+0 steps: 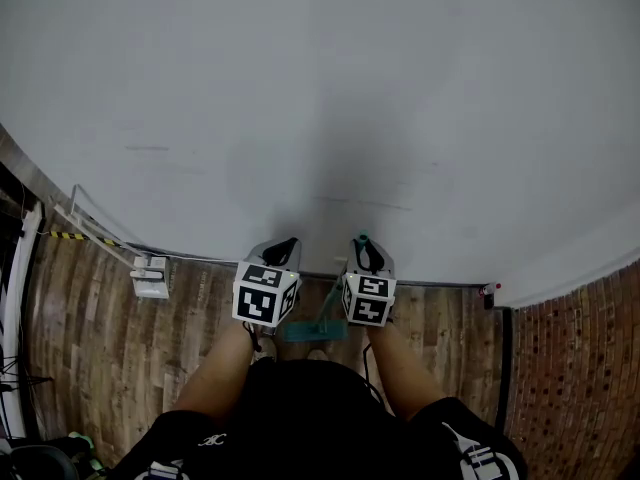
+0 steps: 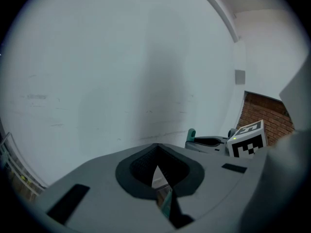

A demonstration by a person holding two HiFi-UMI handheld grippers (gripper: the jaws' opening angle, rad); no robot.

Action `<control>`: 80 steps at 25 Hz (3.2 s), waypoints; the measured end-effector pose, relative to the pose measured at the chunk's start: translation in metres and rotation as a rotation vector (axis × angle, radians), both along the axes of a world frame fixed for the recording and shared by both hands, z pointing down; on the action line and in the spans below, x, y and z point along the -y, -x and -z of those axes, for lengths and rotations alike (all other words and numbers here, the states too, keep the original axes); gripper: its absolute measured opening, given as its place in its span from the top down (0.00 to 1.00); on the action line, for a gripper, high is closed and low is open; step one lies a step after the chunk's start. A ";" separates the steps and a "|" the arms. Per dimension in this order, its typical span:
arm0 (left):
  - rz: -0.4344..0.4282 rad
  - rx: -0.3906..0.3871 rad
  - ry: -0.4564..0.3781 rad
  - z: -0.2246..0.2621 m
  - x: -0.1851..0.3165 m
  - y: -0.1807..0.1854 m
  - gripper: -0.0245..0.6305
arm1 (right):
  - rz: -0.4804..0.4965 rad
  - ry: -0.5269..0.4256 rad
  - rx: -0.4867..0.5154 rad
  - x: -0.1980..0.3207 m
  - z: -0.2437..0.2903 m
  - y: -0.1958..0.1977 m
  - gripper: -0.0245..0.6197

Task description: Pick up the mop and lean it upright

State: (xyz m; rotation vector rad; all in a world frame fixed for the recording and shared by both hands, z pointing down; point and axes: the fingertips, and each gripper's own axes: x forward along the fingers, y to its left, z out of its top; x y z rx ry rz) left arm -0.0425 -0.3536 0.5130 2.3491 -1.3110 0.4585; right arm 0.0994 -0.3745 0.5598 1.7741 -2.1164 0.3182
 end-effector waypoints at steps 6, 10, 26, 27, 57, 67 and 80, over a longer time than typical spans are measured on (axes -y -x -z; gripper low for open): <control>-0.027 -0.020 0.008 -0.004 -0.003 -0.014 0.97 | -0.019 0.009 0.009 -0.019 0.004 -0.012 0.80; -0.043 -0.019 0.001 -0.004 0.001 -0.021 0.97 | -0.020 0.012 0.009 -0.020 0.004 -0.014 0.80; -0.065 -0.009 0.004 -0.002 0.003 -0.027 0.97 | -0.026 0.012 0.003 -0.014 0.002 -0.014 0.80; -0.065 -0.007 0.006 -0.003 0.003 -0.027 0.97 | -0.024 0.011 0.002 -0.015 0.002 -0.013 0.80; 0.092 0.053 0.032 -0.014 -0.022 0.030 0.97 | 0.000 0.033 -0.085 0.070 -0.026 -0.003 0.78; 0.133 0.052 0.035 -0.017 -0.023 0.038 0.97 | -0.022 0.100 -0.094 0.111 -0.039 -0.016 0.78; 0.167 0.053 0.029 -0.016 -0.016 0.039 0.97 | -0.012 0.119 -0.056 0.119 -0.049 -0.017 0.78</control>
